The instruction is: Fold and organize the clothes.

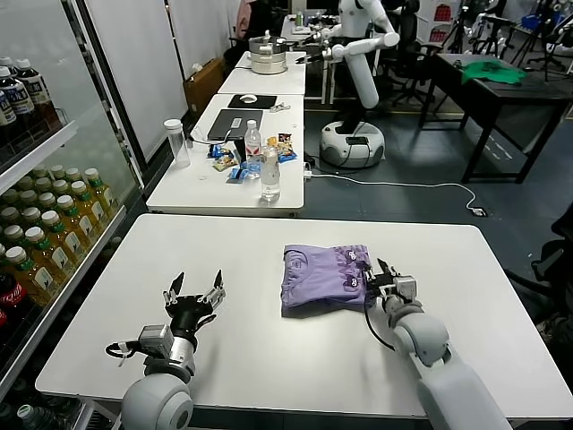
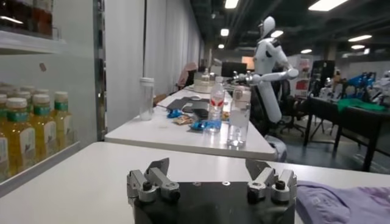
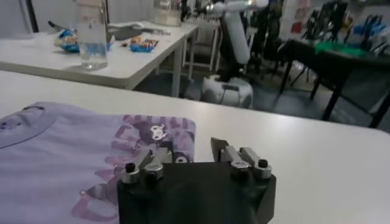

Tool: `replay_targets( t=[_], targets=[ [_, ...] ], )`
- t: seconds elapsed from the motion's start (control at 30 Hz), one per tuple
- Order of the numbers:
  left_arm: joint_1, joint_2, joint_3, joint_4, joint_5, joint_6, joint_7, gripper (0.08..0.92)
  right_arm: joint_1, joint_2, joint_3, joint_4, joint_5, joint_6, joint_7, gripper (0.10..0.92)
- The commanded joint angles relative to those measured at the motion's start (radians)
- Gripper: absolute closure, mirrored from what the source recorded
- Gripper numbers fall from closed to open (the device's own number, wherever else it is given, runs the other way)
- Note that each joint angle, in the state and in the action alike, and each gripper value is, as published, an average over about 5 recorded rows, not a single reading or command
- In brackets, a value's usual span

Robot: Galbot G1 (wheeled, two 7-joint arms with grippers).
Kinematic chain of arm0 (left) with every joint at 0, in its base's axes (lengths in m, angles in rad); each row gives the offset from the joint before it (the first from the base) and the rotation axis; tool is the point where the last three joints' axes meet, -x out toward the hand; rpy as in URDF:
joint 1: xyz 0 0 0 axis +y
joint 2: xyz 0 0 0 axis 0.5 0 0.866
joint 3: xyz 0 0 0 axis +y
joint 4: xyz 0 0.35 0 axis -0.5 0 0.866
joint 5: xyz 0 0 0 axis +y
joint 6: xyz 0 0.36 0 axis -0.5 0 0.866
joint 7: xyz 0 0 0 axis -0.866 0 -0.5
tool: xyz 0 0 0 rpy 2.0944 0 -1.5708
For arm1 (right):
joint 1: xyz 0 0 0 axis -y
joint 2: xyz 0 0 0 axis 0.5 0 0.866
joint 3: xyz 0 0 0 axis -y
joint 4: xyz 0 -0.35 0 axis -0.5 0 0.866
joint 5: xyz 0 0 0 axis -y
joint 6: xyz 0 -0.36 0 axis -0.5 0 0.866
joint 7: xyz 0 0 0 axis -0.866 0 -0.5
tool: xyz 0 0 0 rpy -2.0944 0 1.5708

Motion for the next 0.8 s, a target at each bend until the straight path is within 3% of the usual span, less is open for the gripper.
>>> replay_targets(
  t=[0.03, 0.37, 0.8],
  targets=[
    [0.045, 0.012, 0.002, -0.05, 0.015, -0.031, 0.084, 0.177, -0.343, -0.008, 0.218, 0.318, -0.144, 0.238, -0.005, 0.501],
    [0.143, 0.009, -0.002, -0.116, 0.101, -0.089, 0.209, 0.177, -0.689, 0.041, 0.393, 0.515, -0.207, 0.306, -0.097, 0.227],
    [0.231, -0.019, -0.023, -0.171, 0.163, -0.102, 0.249, 0.177, -0.731, 0.087, 0.402, 0.563, -0.232, 0.328, -0.106, 0.203]
  ],
)
